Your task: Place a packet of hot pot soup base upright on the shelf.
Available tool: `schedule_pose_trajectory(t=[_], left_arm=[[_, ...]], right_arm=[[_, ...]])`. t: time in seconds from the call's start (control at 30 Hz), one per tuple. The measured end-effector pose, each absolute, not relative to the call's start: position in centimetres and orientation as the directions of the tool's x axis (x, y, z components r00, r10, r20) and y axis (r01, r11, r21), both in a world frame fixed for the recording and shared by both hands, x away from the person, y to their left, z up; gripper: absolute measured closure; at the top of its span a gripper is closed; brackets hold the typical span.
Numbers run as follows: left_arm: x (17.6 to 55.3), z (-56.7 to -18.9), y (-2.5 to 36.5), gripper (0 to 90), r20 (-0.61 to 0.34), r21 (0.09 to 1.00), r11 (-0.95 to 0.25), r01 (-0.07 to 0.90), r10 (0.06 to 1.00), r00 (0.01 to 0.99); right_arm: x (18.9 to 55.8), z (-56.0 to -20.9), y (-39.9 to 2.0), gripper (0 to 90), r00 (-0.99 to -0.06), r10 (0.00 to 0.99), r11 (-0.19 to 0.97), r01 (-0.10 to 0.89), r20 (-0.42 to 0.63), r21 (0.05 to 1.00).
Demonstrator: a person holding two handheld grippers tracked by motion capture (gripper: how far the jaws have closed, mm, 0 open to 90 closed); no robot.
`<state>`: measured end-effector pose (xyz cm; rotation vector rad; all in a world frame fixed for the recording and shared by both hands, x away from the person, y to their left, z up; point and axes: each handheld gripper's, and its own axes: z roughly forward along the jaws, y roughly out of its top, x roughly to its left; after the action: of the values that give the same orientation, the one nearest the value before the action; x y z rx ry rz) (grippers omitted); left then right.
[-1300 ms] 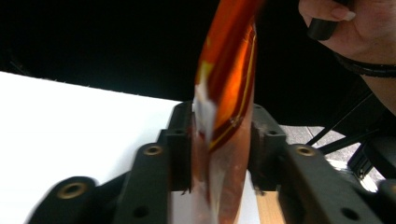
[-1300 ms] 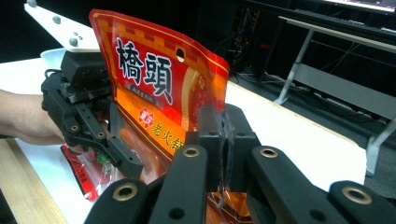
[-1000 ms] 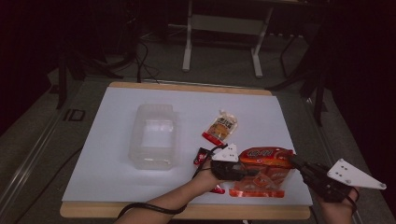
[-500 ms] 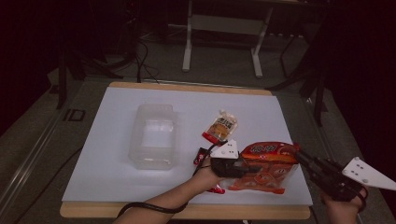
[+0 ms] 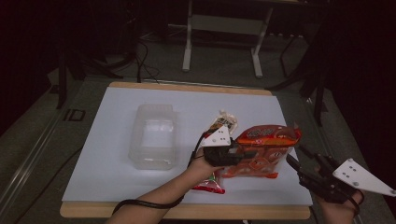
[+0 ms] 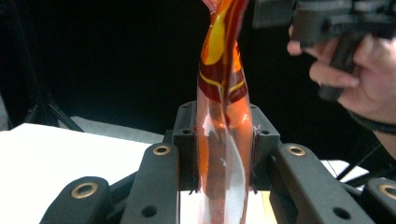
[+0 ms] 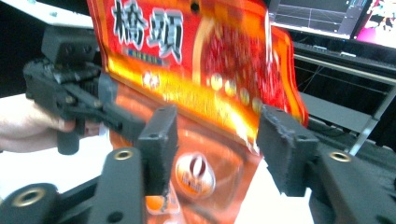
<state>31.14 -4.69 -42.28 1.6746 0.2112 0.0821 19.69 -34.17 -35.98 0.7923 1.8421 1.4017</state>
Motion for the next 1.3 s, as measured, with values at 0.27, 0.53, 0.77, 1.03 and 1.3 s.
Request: schedule_pose_trajectory(t=[0.27,0.53,0.77,1.03,1.3], left_arm=[[32.0,-40.4,-1.8,71.5,-0.08,0.995,-0.036,0.092,0.258,0.963],[32.4,-38.5,1.2,71.5,-0.071,0.997,0.014,0.071,0.34,0.938],[33.0,-37.1,4.1,71.4,-0.064,0.998,0.048,0.048,0.424,0.903],[33.4,-36.1,7.7,71.4,-0.068,0.996,0.087,0.026,0.515,0.854],[33.7,-35.4,11.7,71.5,-0.075,0.992,0.129,-0.004,0.606,0.792]], right_arm=[[20.2,-36.5,-33.8,33.8,-0.545,0.83,0.207,0.1,-0.12,0.973],[20.9,-37.3,-33.5,18.4,-0.557,0.826,0.205,0.151,-0.088,0.967],[21.2,-37.9,-33.2,12.3,-0.563,0.822,0.194,0.14,-0.083,0.971],[21.5,-38.4,-32.9,11.3,-0.574,0.814,0.216,0.154,-0.091,0.964],[21.7,-38.9,-31.9,12.9,-0.592,0.8,0.235,0.158,-0.099,0.959]])
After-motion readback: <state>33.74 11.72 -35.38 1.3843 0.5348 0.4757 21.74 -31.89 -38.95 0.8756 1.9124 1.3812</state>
